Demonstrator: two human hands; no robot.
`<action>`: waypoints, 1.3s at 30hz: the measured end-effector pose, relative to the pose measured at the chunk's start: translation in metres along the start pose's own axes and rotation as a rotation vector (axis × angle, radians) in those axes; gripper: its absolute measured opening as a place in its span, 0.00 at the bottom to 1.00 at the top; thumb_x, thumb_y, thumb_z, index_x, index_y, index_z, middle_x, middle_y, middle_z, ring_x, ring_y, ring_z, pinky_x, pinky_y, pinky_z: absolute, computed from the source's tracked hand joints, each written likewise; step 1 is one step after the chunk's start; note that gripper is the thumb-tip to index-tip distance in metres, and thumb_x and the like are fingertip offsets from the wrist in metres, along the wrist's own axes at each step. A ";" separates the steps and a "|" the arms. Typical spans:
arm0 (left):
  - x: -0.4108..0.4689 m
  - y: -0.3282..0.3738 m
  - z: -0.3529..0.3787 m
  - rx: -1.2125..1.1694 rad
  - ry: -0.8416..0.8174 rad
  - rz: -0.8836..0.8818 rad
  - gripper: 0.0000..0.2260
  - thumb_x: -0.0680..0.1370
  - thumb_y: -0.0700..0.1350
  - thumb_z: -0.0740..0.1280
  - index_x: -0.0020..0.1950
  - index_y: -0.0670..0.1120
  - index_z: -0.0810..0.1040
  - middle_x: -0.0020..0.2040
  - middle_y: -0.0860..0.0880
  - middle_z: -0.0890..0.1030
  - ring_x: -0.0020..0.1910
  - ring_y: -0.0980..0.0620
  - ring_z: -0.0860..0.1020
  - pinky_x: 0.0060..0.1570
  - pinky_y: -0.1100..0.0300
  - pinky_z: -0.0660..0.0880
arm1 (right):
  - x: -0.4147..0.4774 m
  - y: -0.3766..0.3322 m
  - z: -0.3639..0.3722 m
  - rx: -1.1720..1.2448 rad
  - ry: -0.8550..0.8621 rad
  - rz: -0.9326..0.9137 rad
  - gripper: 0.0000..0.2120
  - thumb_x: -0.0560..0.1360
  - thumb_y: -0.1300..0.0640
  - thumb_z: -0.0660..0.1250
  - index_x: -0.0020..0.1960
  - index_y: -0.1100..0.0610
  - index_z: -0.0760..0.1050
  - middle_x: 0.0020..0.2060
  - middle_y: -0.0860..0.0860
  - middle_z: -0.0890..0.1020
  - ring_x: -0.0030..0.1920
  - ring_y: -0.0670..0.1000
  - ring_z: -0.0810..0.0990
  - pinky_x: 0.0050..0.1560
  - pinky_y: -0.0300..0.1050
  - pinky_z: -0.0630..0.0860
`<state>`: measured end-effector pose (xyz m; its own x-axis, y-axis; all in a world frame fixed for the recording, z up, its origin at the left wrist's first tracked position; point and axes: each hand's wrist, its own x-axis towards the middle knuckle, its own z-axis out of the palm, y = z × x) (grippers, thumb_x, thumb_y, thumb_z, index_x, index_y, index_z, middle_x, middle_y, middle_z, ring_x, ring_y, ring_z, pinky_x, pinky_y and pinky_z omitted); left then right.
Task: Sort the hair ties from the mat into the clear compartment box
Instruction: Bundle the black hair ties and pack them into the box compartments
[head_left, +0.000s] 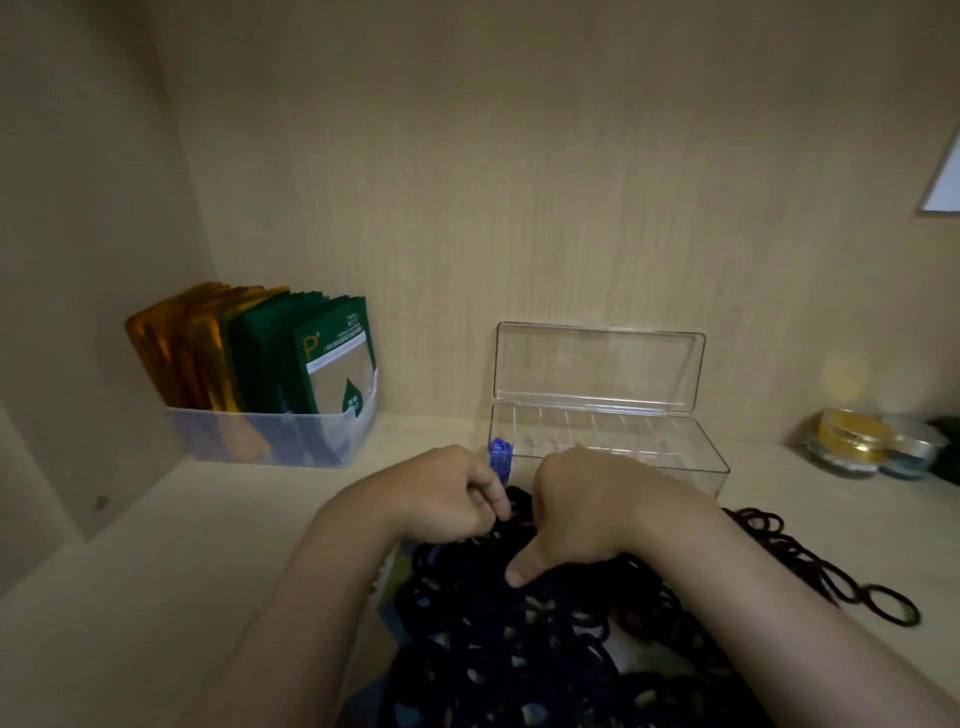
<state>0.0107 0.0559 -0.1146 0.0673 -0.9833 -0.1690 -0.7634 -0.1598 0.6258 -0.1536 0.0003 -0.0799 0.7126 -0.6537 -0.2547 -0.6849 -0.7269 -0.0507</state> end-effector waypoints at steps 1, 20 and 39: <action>0.000 0.000 0.001 -0.003 -0.002 0.002 0.11 0.75 0.40 0.66 0.48 0.53 0.86 0.47 0.52 0.85 0.47 0.52 0.83 0.50 0.60 0.78 | 0.003 0.002 0.002 0.000 0.015 -0.024 0.22 0.64 0.35 0.75 0.38 0.53 0.78 0.35 0.48 0.78 0.39 0.51 0.79 0.38 0.43 0.74; 0.003 0.010 0.006 -0.373 0.159 0.030 0.05 0.76 0.41 0.71 0.50 0.46 0.85 0.45 0.43 0.86 0.42 0.51 0.81 0.48 0.56 0.77 | 0.018 0.049 0.006 0.922 0.034 -0.139 0.07 0.75 0.51 0.74 0.46 0.55 0.83 0.36 0.47 0.84 0.34 0.49 0.81 0.26 0.39 0.74; 0.002 0.003 0.002 -0.423 0.210 -0.051 0.10 0.78 0.48 0.69 0.50 0.43 0.84 0.37 0.49 0.83 0.31 0.60 0.77 0.35 0.68 0.71 | 0.021 0.049 0.014 0.206 0.054 -0.114 0.08 0.70 0.51 0.76 0.49 0.43 0.84 0.47 0.37 0.82 0.49 0.42 0.80 0.53 0.40 0.77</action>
<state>0.0076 0.0538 -0.1147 0.2601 -0.9625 -0.0774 -0.4296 -0.1871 0.8834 -0.1746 -0.0461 -0.1013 0.7904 -0.5843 -0.1839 -0.6121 -0.7418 -0.2738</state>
